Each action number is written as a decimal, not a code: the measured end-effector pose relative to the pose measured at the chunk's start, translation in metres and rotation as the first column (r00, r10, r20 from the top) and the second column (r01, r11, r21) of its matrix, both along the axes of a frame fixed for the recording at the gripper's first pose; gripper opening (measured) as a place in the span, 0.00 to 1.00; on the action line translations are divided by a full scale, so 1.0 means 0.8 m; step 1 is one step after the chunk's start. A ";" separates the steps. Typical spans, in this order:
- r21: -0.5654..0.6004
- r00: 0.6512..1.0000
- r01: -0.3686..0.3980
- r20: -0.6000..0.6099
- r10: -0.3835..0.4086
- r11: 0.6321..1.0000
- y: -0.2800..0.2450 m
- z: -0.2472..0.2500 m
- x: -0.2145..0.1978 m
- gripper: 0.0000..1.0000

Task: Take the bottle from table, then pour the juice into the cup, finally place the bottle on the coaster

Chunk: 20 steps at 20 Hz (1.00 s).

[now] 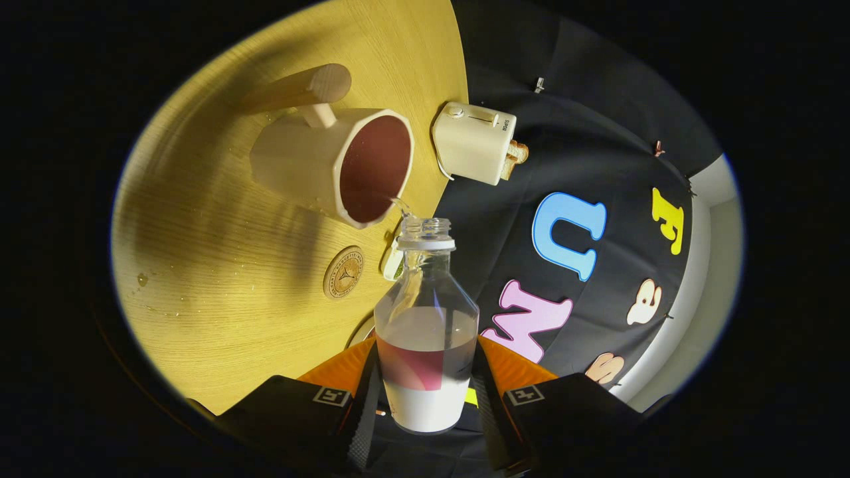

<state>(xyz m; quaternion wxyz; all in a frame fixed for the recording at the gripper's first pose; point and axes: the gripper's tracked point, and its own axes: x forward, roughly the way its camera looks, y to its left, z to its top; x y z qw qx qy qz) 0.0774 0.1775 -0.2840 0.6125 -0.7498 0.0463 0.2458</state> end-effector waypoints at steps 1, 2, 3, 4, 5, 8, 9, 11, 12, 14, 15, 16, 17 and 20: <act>-0.004 1.000 -0.006 0.004 0.006 1.000 0.001 0.002 0.000 0.69; -0.008 1.000 -0.013 0.008 0.013 1.000 0.002 0.003 0.001 0.70; -0.013 1.000 -0.018 0.012 0.018 1.000 0.003 0.003 0.001 0.70; -0.015 1.000 -0.020 0.014 0.020 1.000 0.003 0.004 0.001 0.69; -0.017 1.000 -0.020 0.015 0.020 1.000 0.001 0.005 0.000 0.69; -0.022 1.000 -0.025 0.017 0.025 0.999 0.002 0.003 0.001 0.69; -0.027 0.999 -0.029 0.019 0.030 0.999 0.003 0.003 0.001 0.69; -0.034 0.999 -0.035 0.017 0.035 0.999 0.002 0.002 -0.002 0.69; -0.036 0.999 -0.038 0.017 0.039 0.999 0.003 0.001 0.000 0.69; -0.041 0.999 -0.043 0.019 0.044 0.998 0.005 0.001 0.000 0.69; -0.042 0.999 -0.045 0.019 0.046 0.998 0.004 0.001 -0.001 0.69; -0.044 0.999 -0.047 0.019 0.047 0.998 0.005 0.000 -0.001 0.69; -0.047 0.999 -0.049 0.021 0.050 0.998 0.005 0.000 -0.002 0.69; -0.058 0.998 -0.056 0.023 0.057 0.997 0.006 -0.001 0.001 0.69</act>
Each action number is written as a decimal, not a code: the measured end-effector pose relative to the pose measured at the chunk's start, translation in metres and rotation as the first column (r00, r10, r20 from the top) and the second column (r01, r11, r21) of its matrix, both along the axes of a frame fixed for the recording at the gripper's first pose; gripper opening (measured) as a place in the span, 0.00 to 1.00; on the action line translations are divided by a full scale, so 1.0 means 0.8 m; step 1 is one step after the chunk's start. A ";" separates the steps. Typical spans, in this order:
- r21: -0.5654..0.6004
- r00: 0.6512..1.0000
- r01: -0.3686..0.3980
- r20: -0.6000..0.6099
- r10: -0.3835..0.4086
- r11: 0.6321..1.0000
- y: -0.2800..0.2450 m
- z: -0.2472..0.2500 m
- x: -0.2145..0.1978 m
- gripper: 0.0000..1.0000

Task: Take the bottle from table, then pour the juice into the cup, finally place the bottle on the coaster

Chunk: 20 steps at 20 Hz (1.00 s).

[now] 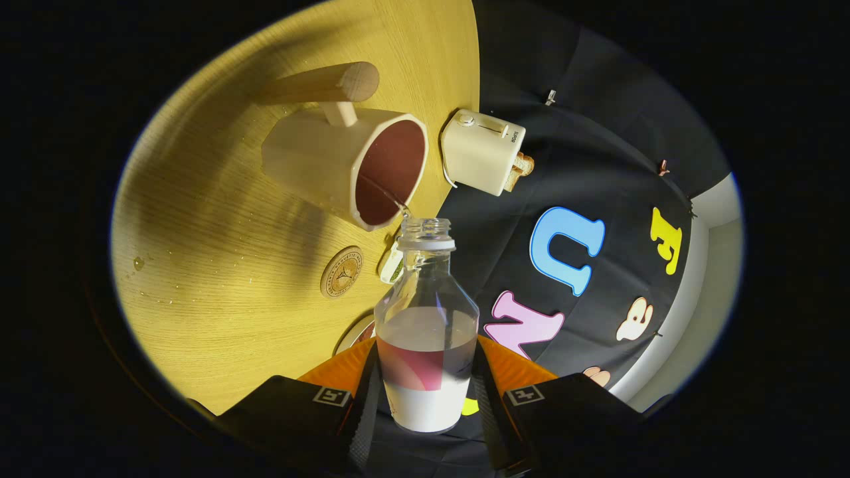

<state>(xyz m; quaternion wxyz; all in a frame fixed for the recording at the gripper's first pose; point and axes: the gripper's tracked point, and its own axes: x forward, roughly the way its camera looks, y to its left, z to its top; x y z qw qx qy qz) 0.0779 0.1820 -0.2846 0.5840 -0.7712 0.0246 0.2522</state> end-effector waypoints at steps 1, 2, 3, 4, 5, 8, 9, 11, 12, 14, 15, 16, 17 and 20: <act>-0.002 1.000 -0.002 0.000 0.002 1.000 0.000 0.000 0.000 0.69; -0.005 1.000 -0.003 0.000 0.003 1.000 0.001 0.000 0.000 0.69; -0.007 1.000 -0.004 0.002 0.004 1.000 0.001 0.001 0.000 0.69; -0.009 1.000 -0.005 0.001 0.005 1.000 0.002 0.000 0.000 0.69; -0.010 1.000 -0.006 0.001 0.006 1.000 0.002 0.000 0.000 0.69; -0.018 1.000 -0.021 0.007 0.021 1.000 0.004 0.001 0.000 0.69; -0.023 1.000 -0.027 0.012 0.028 0.999 0.005 0.003 0.000 0.69; -0.027 0.999 -0.033 0.014 0.033 0.999 0.005 0.004 0.002 0.69; -0.028 0.999 -0.035 0.015 0.035 0.999 0.006 0.003 0.003 0.69; -0.036 0.999 -0.043 0.018 0.044 0.998 0.007 0.004 0.003 0.69; -0.041 0.998 -0.051 0.021 0.051 0.998 0.008 0.005 0.003 0.69; -0.047 0.998 -0.057 0.025 0.058 0.997 0.008 0.006 0.004 0.69; -0.050 0.997 -0.065 0.028 0.066 0.997 0.009 0.006 0.003 0.69; -0.067 0.996 -0.082 0.034 0.084 0.994 0.012 0.007 0.006 0.69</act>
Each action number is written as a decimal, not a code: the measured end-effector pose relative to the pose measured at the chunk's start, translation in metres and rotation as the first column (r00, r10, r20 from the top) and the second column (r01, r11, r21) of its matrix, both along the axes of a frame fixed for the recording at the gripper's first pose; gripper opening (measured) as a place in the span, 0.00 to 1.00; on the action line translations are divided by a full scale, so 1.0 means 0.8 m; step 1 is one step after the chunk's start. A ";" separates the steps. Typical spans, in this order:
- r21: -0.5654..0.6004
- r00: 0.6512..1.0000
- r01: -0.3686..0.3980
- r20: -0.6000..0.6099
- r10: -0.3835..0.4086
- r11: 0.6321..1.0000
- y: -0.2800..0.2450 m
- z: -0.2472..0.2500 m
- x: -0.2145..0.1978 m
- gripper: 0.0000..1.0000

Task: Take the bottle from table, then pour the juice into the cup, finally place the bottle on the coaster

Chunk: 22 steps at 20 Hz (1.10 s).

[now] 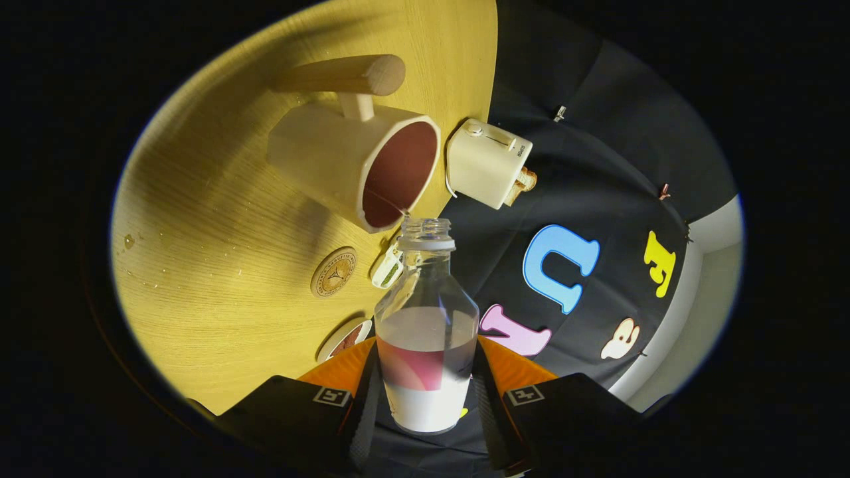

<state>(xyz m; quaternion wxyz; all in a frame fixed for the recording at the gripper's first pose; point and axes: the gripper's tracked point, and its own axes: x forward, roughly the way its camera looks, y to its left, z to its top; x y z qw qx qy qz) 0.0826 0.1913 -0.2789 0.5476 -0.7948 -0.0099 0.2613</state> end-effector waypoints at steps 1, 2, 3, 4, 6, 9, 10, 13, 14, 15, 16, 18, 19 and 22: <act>-0.003 1.000 -0.003 0.001 0.003 1.000 -0.001 0.001 0.001 0.69; -0.006 1.000 -0.007 0.001 0.007 1.000 0.001 0.001 0.002 0.69; -0.011 1.000 -0.012 0.002 0.012 1.000 0.001 0.001 0.002 0.69; -0.015 1.000 -0.018 0.004 0.018 1.000 0.003 0.000 0.002 0.69; -0.026 0.999 -0.034 0.009 0.034 0.999 0.006 0.002 -0.001 0.69; -0.044 0.999 -0.048 0.018 0.049 0.998 0.004 0.005 -0.004 0.69; -0.050 0.998 -0.056 0.024 0.057 0.997 0.006 0.003 -0.004 0.69; -0.068 0.995 -0.083 0.044 0.086 0.994 0.009 0.007 -0.003 0.69; -0.073 0.995 -0.087 0.047 0.091 0.993 0.010 0.006 -0.002 0.69; -0.078 0.994 -0.090 0.048 0.094 0.993 0.010 0.006 -0.002 0.69; -0.081 0.994 -0.093 0.051 0.098 0.992 0.011 0.008 -0.002 0.69; -0.092 0.992 -0.107 0.059 0.113 0.990 0.012 0.009 -0.001 0.69; -0.100 0.990 -0.118 0.062 0.125 0.988 0.014 0.010 -0.001 0.70; -0.128 0.986 -0.144 0.070 0.154 0.981 0.016 0.011 -0.003 0.69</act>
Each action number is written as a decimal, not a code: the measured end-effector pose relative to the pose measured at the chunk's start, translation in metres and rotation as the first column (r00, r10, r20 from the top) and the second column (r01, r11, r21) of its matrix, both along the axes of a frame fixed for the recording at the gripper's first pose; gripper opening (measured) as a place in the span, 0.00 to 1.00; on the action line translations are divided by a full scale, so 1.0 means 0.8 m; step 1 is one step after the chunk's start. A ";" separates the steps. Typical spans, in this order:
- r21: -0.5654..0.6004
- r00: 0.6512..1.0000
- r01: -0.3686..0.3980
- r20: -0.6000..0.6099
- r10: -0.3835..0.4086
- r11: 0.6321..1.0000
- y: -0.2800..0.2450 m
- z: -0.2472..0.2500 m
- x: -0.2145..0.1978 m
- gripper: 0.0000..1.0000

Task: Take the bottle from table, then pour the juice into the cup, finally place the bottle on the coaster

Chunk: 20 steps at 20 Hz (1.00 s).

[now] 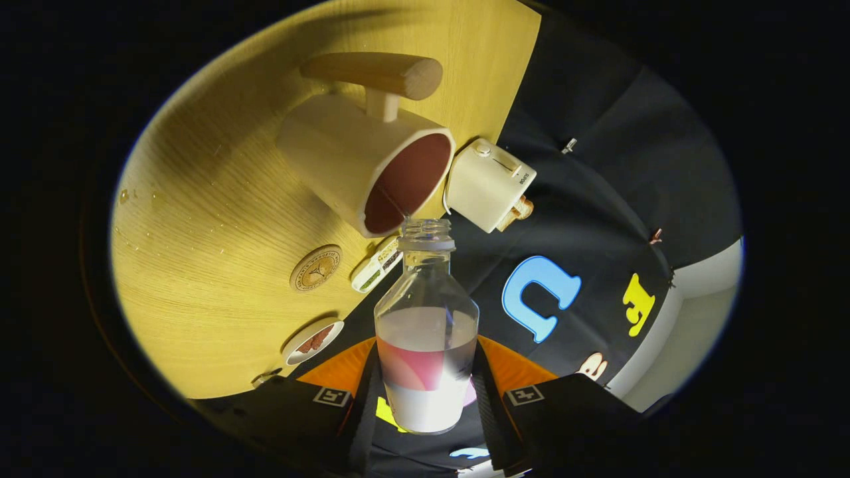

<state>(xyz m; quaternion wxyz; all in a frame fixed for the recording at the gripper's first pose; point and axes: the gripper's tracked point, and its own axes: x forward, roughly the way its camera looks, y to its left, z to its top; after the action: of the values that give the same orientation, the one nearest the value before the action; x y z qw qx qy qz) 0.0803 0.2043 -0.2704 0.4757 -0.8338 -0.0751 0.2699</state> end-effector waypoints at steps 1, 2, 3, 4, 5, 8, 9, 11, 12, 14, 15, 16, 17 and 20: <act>-0.009 1.000 -0.006 0.004 0.006 1.000 0.000 0.002 0.002 0.69; -0.017 1.000 -0.011 0.009 0.011 1.000 0.001 0.003 0.004 0.69; -0.021 1.000 -0.015 0.011 0.015 1.000 0.000 0.004 0.002 0.69; -0.025 1.000 -0.021 0.016 0.022 0.999 0.001 0.004 0.003 0.69; -0.029 0.999 -0.033 0.025 0.034 0.999 0.003 0.005 0.003 0.69; -0.052 0.994 -0.082 0.067 0.086 0.995 0.011 0.008 0.001 0.69; -0.058 0.992 -0.097 0.077 0.101 0.994 0.013 0.009 -0.001 0.69; -0.069 0.988 -0.117 0.091 0.123 0.991 0.017 0.008 -0.004 0.69; -0.074 0.986 -0.126 0.097 0.132 0.989 0.019 0.009 -0.004 0.69; -0.080 0.985 -0.133 0.099 0.140 0.988 0.021 0.009 -0.003 0.69; -0.081 0.985 -0.135 0.100 0.143 0.988 0.021 0.008 -0.005 0.69; -0.081 0.984 -0.140 0.101 0.148 0.987 0.022 0.008 -0.006 0.69; -0.081 0.984 -0.142 0.101 0.150 0.987 0.023 0.008 -0.007 0.70; -0.080 0.983 -0.143 0.101 0.151 0.986 0.024 0.008 -0.005 0.69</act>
<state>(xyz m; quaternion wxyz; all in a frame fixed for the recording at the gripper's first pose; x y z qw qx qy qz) 0.0761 0.2233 -0.2641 0.4192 -0.8559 -0.1519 0.2619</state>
